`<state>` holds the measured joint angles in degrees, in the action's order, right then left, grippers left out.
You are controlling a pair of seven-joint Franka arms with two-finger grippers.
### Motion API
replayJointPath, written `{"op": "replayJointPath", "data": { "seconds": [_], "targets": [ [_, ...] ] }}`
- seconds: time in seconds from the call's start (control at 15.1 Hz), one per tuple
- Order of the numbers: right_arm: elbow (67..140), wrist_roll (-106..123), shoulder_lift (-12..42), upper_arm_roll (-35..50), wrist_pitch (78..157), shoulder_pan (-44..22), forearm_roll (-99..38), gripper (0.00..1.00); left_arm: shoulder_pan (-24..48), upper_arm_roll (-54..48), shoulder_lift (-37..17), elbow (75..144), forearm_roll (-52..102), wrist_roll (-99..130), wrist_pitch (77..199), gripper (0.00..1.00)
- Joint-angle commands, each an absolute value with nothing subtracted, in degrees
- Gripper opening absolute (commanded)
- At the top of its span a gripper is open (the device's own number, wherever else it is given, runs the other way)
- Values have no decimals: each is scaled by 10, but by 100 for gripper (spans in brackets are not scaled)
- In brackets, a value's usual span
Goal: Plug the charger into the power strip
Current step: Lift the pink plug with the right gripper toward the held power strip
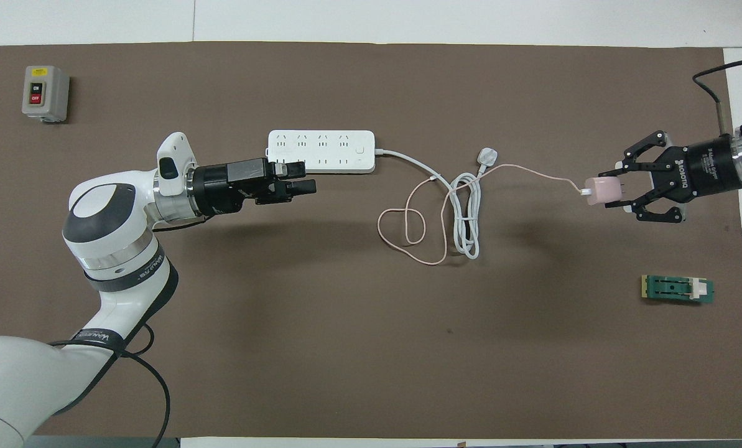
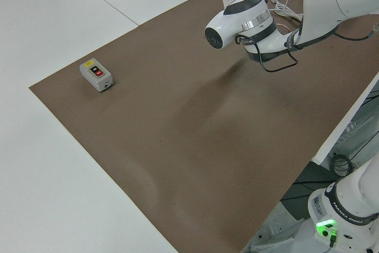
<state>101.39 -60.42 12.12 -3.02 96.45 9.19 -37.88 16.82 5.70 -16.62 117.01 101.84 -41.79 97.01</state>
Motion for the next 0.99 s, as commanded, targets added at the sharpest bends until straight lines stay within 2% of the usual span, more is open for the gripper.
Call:
{"op": "replayJointPath", "data": {
  "seconds": [0.0, 0.2, 0.93],
  "targets": [
    [1021, -638, 114, -31, 973, 39, -391, 0, 165, 61, -163, 1176, 1029, -415, 957, 100],
    [1003, -715, 112, -30, 984, -8, -403, 0, 166, 60, -163, 1176, 1029, -416, 962, 100],
    [997, -849, 119, -30, 1156, -156, -465, 0, 183, 62, -166, 1176, 1027, -434, 1010, 100]
  ]
}}
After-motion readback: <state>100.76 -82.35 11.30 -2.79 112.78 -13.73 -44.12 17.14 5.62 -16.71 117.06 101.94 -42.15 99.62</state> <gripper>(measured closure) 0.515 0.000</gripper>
